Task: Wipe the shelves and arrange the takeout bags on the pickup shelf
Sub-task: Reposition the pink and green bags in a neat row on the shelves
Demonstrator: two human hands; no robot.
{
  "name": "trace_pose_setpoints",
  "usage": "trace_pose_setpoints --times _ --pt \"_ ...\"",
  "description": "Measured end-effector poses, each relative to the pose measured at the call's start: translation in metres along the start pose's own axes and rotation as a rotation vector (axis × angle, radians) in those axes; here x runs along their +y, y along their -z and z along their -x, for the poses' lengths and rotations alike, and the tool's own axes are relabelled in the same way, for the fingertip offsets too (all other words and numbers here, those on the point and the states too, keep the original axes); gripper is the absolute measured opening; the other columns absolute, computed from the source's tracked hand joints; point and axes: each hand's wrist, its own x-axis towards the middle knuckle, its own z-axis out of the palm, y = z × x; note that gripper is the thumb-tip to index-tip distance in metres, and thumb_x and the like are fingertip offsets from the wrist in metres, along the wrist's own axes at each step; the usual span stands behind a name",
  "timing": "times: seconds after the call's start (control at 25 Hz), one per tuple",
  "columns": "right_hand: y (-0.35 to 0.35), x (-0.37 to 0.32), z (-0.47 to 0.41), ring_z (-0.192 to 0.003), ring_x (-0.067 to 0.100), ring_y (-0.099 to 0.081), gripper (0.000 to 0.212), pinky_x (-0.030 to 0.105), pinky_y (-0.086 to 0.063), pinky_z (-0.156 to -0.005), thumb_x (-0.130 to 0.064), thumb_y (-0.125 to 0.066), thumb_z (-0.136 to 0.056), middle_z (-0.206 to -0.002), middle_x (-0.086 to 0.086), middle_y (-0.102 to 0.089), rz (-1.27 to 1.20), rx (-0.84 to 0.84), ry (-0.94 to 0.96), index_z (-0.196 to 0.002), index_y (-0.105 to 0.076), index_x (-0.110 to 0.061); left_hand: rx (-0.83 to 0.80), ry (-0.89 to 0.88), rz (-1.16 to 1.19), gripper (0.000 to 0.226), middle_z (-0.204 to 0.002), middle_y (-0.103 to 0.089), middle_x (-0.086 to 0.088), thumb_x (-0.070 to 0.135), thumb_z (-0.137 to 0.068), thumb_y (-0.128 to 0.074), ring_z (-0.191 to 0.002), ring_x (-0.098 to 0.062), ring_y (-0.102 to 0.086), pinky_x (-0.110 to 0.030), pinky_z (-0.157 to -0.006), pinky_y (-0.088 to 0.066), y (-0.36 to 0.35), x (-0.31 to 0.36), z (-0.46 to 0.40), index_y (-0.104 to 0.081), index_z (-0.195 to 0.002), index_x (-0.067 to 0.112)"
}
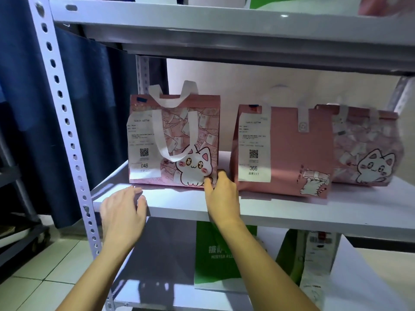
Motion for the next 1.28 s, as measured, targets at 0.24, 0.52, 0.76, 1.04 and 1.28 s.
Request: trace_pose_setpoints --times 0.24,0.52,0.76,1.04,1.28 --pt "0.031 0.026 0.044 -0.127 0.012 -0.053 0.046 0.032 -0.047 -0.108 -0.035 -0.048 -0.104 -0.143 -0.007 -0.055 0.008 -0.046 0.058 -0.148 -0.042 -0.027 0.051 -0.154 0.089 0.016 -0.104 -0.069 -0.006 0.01 -0.091 -0.061 -0.1 -0.035 -0.058 -0.054 -0.101 -0.039 -0.014 0.021 0.032 -0.068 -0.106 0.015" --pt "0.117 0.078 0.056 -0.101 0.004 -0.061 0.027 0.024 -0.057 -0.089 -0.01 -0.06 -0.098 -0.113 -0.008 -0.066 -0.027 0.231 0.188 -0.123 -0.064 -0.019 -0.006 -0.449 0.279 0.03 -0.126 -0.058 -0.007 0.01 -0.091 -0.063 -0.115 -0.028 -0.052 -0.041 -0.1 -0.038 -0.035 0.1 0.043 -0.062 -0.12 0.014" --pt "0.135 0.076 0.026 -0.088 0.014 -0.062 0.023 0.03 -0.057 -0.08 0.001 -0.062 -0.093 -0.1 -0.002 -0.064 -0.037 0.463 0.344 -0.112 -0.066 -0.011 0.046 -0.46 0.069 0.044 -0.138 -0.053 -0.016 0.013 -0.089 -0.064 -0.127 -0.036 -0.048 -0.049 -0.109 -0.038 -0.02 0.111 -0.01 -0.059 -0.132 0.008" --pt "0.165 0.105 0.0 -0.114 0.022 -0.052 0.044 0.051 -0.048 -0.099 -0.011 -0.062 -0.092 -0.123 0.004 -0.055 0.015 0.622 0.111 -0.134 -0.05 -0.019 -0.17 -0.496 0.226 0.036 -0.135 -0.057 0.002 0.02 -0.099 -0.053 -0.125 -0.02 -0.049 -0.036 -0.108 -0.038 -0.04 0.117 0.007 -0.055 -0.135 0.019" --pt "0.201 0.143 -0.022 -0.109 0.012 -0.061 0.034 0.04 -0.052 -0.1 -0.031 -0.05 -0.105 -0.125 -0.006 -0.062 -0.151 0.345 -0.153 -0.138 -0.05 -0.023 -0.4 -0.395 0.491 0.042 -0.144 -0.055 0.001 0.023 -0.104 -0.046 -0.13 -0.018 -0.051 -0.029 -0.105 -0.038 -0.06 0.16 0.009 -0.046 -0.145 0.017"
